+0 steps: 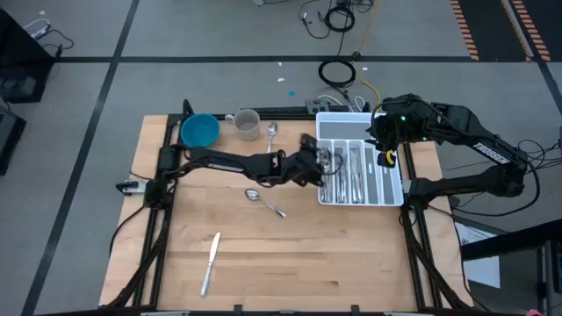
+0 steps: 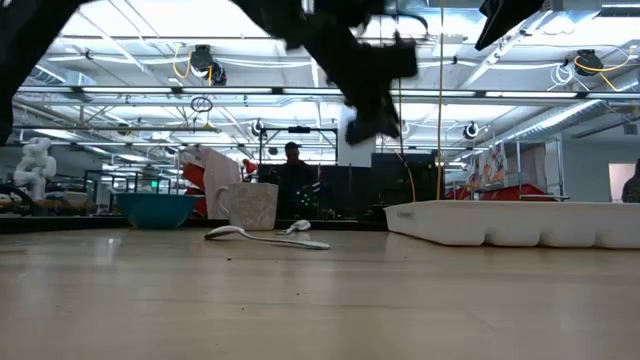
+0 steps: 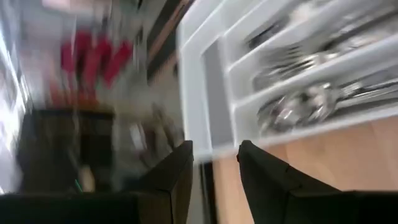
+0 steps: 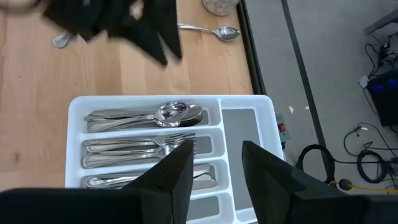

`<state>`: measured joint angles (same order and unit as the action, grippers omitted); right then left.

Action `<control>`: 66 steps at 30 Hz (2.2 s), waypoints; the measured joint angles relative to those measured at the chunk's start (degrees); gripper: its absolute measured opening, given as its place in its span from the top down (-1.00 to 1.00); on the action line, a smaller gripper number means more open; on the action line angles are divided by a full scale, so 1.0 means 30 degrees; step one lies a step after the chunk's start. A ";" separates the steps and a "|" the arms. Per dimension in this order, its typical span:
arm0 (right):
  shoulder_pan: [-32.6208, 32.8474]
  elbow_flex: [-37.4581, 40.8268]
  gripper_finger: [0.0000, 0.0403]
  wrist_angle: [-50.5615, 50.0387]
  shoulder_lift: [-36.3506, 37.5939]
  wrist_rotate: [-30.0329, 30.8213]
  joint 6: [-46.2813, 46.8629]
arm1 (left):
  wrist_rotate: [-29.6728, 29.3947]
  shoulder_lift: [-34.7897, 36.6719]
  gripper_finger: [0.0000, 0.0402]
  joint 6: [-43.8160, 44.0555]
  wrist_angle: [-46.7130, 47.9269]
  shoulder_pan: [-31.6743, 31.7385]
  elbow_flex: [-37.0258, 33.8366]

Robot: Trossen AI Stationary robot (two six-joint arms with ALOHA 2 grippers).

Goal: Sort silverware
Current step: Put the table knife in the silverware tray

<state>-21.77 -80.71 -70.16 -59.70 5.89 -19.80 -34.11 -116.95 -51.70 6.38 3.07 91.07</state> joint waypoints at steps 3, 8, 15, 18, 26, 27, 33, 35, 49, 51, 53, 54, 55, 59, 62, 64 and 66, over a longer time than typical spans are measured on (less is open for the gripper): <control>-0.0004 0.0000 0.35 0.0004 0.0074 0.0000 -0.0203 | -0.2126 0.2064 0.33 0.6847 0.4011 -0.0346 0.0007; 0.0000 0.0000 0.35 0.0004 0.0182 -0.0007 -0.0280 | -0.2689 0.5382 0.33 2.2160 1.4623 -0.1404 0.0044; 0.0002 -0.0006 0.35 0.0018 0.0211 -0.0067 -0.0187 | 0.2951 0.7915 0.33 3.8656 2.6011 -0.5165 0.0044; 0.0004 -0.0004 0.35 0.0022 0.0211 -0.0080 -0.0101 | 0.4461 0.8109 0.33 4.4020 2.7941 -0.7619 0.0044; -0.0001 -0.0006 0.35 0.0033 0.0211 -0.0080 0.0639 | 0.8427 0.7571 0.33 5.8823 2.5944 -1.3935 -0.1673; -0.0002 -0.0006 0.35 0.0033 0.0211 -0.0086 0.0727 | 0.9313 0.7404 0.33 6.0037 2.5662 -1.4561 -0.1901; -0.0004 -0.0005 0.35 0.0193 0.0211 -0.0080 0.0970 | 1.3013 0.6650 0.33 6.1782 2.2173 -1.6748 -0.2976; -0.0003 -0.0006 0.35 0.0486 0.0211 -0.0080 0.1097 | 1.2296 0.6258 0.33 6.1686 2.0970 -1.6938 -0.3016; 0.0001 -0.0007 0.35 0.0907 0.0211 -0.0080 0.2003 | 1.3436 0.2626 0.33 6.1149 1.9758 -1.8208 -0.3042; 0.0004 -0.0007 0.35 0.0907 0.0211 -0.0080 0.2188 | 1.3851 0.2731 0.33 6.1601 2.0083 -1.8534 -0.3270; 0.0000 -0.0007 0.35 0.0907 0.0211 -0.0080 0.2398 | 1.3704 0.2907 0.33 6.1625 1.9666 -1.8745 -0.3667; 0.0004 -0.0007 0.35 0.0902 0.0211 -0.0080 0.2488 | 1.3552 0.2929 0.33 6.1607 1.9414 -1.8809 -0.3904; 0.0000 -0.0007 0.35 0.0900 0.0211 -0.0080 0.2574 | 1.3305 0.2923 0.33 6.1607 1.9253 -1.8827 -0.4106; 0.0003 -0.0007 0.35 0.0900 0.0204 -0.0080 0.2883 | 1.2446 0.2922 0.33 6.1439 1.7742 -1.8818 -0.5119; -0.0001 -0.0007 0.35 0.0900 0.0204 -0.0080 0.2896 | 1.2351 0.2922 0.33 6.1398 1.6133 -1.8772 -0.6244; -0.0003 -0.0007 0.35 0.0900 0.0197 -0.0080 0.2896 | 1.2334 0.2922 0.33 6.1302 1.4856 -1.8767 -0.6953; -0.0003 -0.0007 0.35 0.0900 0.0197 -0.0073 0.2896 | 1.2327 0.2919 0.33 6.1114 1.4612 -1.8743 -0.7435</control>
<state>-21.78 -80.73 -67.46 -59.11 5.67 -11.11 2.87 -108.19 131.64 50.22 -53.16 68.76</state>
